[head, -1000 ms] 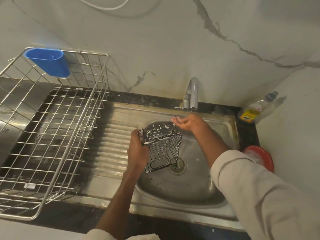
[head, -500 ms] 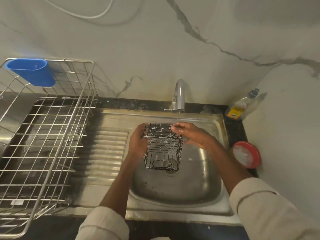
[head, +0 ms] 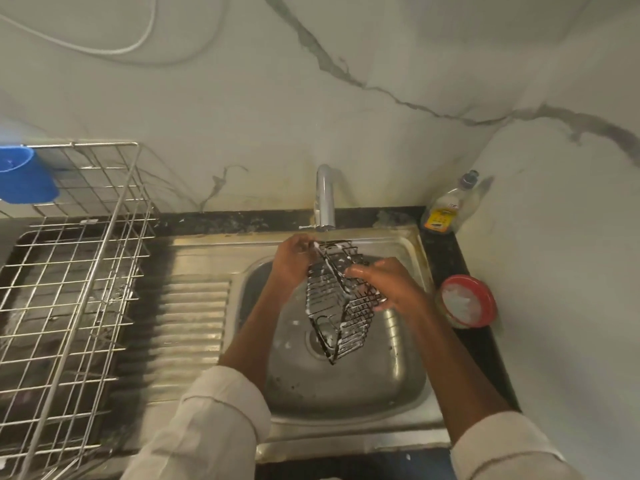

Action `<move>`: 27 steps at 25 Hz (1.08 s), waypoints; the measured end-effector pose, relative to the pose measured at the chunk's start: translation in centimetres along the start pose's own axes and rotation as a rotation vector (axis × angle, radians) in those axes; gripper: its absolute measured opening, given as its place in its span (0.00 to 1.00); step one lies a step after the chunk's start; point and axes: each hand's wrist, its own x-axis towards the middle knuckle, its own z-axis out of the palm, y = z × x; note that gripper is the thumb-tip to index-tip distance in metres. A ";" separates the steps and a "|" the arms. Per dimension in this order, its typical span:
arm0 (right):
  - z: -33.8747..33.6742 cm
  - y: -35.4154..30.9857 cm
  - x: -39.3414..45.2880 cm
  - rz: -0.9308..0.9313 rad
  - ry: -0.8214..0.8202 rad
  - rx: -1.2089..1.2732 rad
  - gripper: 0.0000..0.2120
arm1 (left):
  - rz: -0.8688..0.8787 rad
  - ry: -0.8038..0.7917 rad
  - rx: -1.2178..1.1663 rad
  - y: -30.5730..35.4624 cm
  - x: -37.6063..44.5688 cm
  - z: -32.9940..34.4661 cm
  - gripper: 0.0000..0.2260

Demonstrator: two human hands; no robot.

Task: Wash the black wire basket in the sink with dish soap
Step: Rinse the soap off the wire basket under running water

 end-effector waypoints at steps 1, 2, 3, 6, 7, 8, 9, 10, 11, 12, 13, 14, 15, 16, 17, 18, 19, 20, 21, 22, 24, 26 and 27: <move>0.2 0.2 -0.5 0.015 0.043 0.031 0.24 | -0.006 0.014 -0.041 0.2 -0.8 0.4 0.11; 0.5 0.3 -0.9 0.015 0.080 0.042 0.22 | -0.031 0.028 -0.090 0.5 -2.0 0.8 0.09; 0.8 0.4 -1.2 0.018 0.109 0.047 0.20 | -0.061 0.024 -0.142 0.5 -3.1 1.2 0.10; 2.1 0.3 -2.3 0.053 0.139 0.113 0.27 | -0.128 -0.102 -0.162 0.4 -5.8 1.2 0.14; 2.6 0.3 -2.4 0.066 0.139 0.155 0.33 | -0.110 -0.145 -0.147 0.4 -6.3 1.0 0.15; 3.2 0.2 -2.5 0.083 0.122 0.181 0.36 | -0.071 -0.158 -0.131 0.2 -6.5 0.8 0.14; 3.6 0.0 -2.8 0.102 0.088 0.192 0.35 | -0.033 -0.146 -0.145 0.0 -6.9 0.6 0.13; 3.9 -0.2 -3.4 0.122 0.044 0.194 0.31 | -0.007 -0.101 -0.147 -0.3 -7.0 0.4 0.12; 3.9 -0.4 -4.1 0.135 0.005 0.212 0.26 | 0.003 -0.036 -0.153 -0.7 -7.1 0.2 0.11; 3.9 -0.5 -4.8 0.134 -0.014 0.245 0.21 | -0.001 0.033 -0.162 -1.2 -7.2 -0.1 0.10; 3.8 -0.6 -5.3 0.111 -0.003 0.276 0.19 | -0.018 0.083 -0.188 -1.6 -7.4 -0.6 0.09; 3.7 -0.3 -5.4 0.055 0.046 0.272 0.17 | -0.039 0.110 -0.220 -2.1 -7.3 -1.3 0.07; 3.5 -0.1 -5.1 -0.018 0.122 0.218 0.15 | -0.063 0.115 -0.250 -2.2 -7.7 -1.9 0.06; 3.3 0.1 -4.8 -0.088 0.191 0.138 0.13 | -0.074 0.108 -0.273 -2.4 -8.0 -2.6 0.06; 3.1 -0.1 -4.9 -0.127 0.197 0.091 0.14 | -0.069 0.085 -0.297 -2.4 -8.3 -3.3 0.07; 2.9 -0.1 -4.9 -0.142 0.141 0.091 0.18 | -0.062 0.054 -0.329 -2.3 -8.5 -3.9 0.07; 2.8 0.1 -4.8 -0.143 0.052 0.133 0.23 | -0.059 0.015 -0.362 -1.9 -8.7 -4.7 0.07; 2.8 0.2 -5.0 -0.129 -0.036 0.179 0.27 | -0.059 -0.027 -0.398 -1.6 -8.7 -5.3 0.06; 2.8 0.4 -5.3 -0.108 -0.102 0.202 0.30 | -0.062 -0.072 -0.433 -1.3 -8.7 -6.0 0.06; 3.0 0.7 -5.4 -0.100 -0.140 0.205 0.33 | -0.065 -0.108 -0.459 -1.1 -8.4 -6.5 0.06; 3.1 1.1 -5.5 -0.090 -0.162 0.198 0.29 | -0.071 -0.148 -0.467 -0.8 -7.9 -7.2 0.07; 2.7 1.0 -5.7 -0.093 -0.186 0.194 0.18 | -0.062 -0.159 -0.403 -0.4 -7.7 -6.9 0.09; 2.4 0.9 -5.8 -0.073 -0.204 0.222 0.16 | -0.046 -0.157 -0.339 -0.1 -7.7 -6.6 0.10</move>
